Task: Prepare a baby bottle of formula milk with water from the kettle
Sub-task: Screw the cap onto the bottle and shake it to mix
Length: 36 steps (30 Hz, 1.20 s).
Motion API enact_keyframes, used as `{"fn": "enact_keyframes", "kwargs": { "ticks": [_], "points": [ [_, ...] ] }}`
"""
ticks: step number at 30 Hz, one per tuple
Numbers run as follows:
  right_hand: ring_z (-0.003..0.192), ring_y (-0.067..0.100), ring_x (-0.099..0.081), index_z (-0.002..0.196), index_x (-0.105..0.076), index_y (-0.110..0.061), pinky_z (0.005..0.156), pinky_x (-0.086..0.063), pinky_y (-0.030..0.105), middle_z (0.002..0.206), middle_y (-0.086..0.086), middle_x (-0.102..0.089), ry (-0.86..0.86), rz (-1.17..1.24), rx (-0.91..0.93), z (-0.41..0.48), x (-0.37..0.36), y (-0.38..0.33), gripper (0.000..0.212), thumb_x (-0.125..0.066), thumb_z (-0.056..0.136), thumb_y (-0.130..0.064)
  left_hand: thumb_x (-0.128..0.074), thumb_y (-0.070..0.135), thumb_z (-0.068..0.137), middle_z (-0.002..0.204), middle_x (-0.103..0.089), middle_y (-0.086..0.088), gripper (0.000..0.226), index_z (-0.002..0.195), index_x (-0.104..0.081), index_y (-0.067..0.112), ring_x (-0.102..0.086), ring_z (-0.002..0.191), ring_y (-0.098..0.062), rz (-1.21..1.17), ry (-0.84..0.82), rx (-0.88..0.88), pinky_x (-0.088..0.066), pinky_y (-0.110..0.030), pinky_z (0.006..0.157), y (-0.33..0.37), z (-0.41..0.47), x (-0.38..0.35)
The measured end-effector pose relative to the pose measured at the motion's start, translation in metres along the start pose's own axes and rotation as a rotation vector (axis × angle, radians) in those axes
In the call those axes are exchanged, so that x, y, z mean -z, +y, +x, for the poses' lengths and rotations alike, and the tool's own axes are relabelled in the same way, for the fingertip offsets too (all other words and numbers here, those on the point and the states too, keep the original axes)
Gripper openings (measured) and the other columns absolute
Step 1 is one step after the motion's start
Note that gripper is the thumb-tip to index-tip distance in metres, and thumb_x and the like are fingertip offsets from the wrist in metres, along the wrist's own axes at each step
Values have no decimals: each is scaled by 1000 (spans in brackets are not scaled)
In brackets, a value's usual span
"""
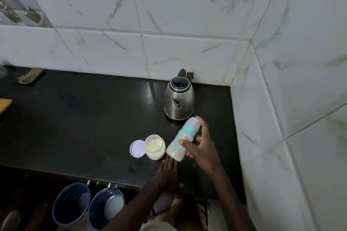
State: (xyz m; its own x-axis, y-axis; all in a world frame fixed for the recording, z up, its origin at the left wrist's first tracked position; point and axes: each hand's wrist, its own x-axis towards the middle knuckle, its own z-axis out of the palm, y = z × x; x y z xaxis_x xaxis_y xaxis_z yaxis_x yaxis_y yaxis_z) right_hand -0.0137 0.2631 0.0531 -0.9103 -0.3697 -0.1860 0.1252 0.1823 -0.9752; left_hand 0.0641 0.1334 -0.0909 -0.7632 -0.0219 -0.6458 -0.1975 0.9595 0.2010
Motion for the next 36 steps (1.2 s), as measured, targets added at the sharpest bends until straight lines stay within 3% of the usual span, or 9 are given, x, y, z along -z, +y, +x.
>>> {"fn": "enact_keyframes", "kwargs": {
  "ticks": [2, 7, 11, 13, 18, 23, 29, 33, 36],
  "points": [
    [77, 12, -76, 147, -34, -55, 63, -58, 24, 110, 3, -77, -10, -22, 27, 1, 3, 1, 88, -86, 84, -24, -61, 53, 96, 167, 20, -26, 113, 160, 14, -1, 18, 156, -40, -2, 8, 3, 4, -47, 127, 1, 0, 0],
    [72, 18, -74, 153, -31, -44, 58, -57, 24, 114, 10, -75, 369, 233, 19, 4, 0, -2, 84, -83, 89, -28, -61, 56, 94, 164, 29, -25, 117, 159, 18, -2, 24, 155, -38, 2, 62, 1, 2, -47, 129, -3, 3, -11],
    [71, 11, -74, 148, -33, -51, 60, -57, 22, 109, 7, -77, 18, -11, 15, -2, 0, 1, 86, -85, 85, -24, -62, 53, 96, 167, 20, -25, 112, 160, 13, -1, 17, 157, -39, -4, 17, 6, 4, -47, 127, 0, 1, -2],
    [80, 10, -76, 149, -33, -52, 62, -59, 23, 113, 3, -76, -8, -34, 38, -3, 3, 4, 88, -85, 85, -24, -63, 52, 95, 168, 19, -26, 112, 160, 12, -1, 17, 157, -40, -9, 12, 8, 4, -47, 127, 0, 1, -2],
    [90, 23, -78, 156, -27, -44, 59, -60, 23, 126, 9, -71, 385, 170, -2, 1, 3, 7, 88, -83, 89, -30, -62, 56, 94, 164, 31, -25, 118, 159, 18, -2, 25, 154, -38, 1, 49, -5, 2, -48, 129, -4, 4, -10],
    [86, 10, -76, 148, -31, -56, 67, -62, 25, 118, 3, -74, -14, -118, 11, 1, 12, 10, 89, -86, 84, -29, -63, 54, 95, 167, 22, -26, 115, 160, 14, -1, 21, 156, -40, -3, 13, -3, 4, -49, 128, -3, 4, -5],
    [63, 12, -69, 152, -32, -43, 55, -55, 23, 108, 7, -77, 441, 185, 0, 6, 5, 6, 80, -81, 90, -31, -60, 59, 94, 164, 30, -25, 118, 159, 18, -2, 24, 155, -38, 7, 57, -2, 1, -48, 129, -4, 4, -12],
    [63, 6, -70, 149, -31, -54, 61, -57, 24, 105, 4, -77, 30, -115, 8, 6, 7, 9, 85, -84, 86, -31, -60, 55, 97, 166, 24, -26, 114, 159, 16, -2, 22, 155, -39, 19, -3, 7, 5, -49, 127, -1, 3, -4],
    [79, 9, -75, 151, -30, -54, 67, -61, 27, 110, 0, -76, 72, -100, 46, 10, 10, 4, 88, -84, 85, -32, -60, 55, 96, 165, 27, -26, 115, 159, 18, -2, 24, 155, -39, 16, 10, -2, 4, -48, 127, -1, 3, -3]
  ]
}}
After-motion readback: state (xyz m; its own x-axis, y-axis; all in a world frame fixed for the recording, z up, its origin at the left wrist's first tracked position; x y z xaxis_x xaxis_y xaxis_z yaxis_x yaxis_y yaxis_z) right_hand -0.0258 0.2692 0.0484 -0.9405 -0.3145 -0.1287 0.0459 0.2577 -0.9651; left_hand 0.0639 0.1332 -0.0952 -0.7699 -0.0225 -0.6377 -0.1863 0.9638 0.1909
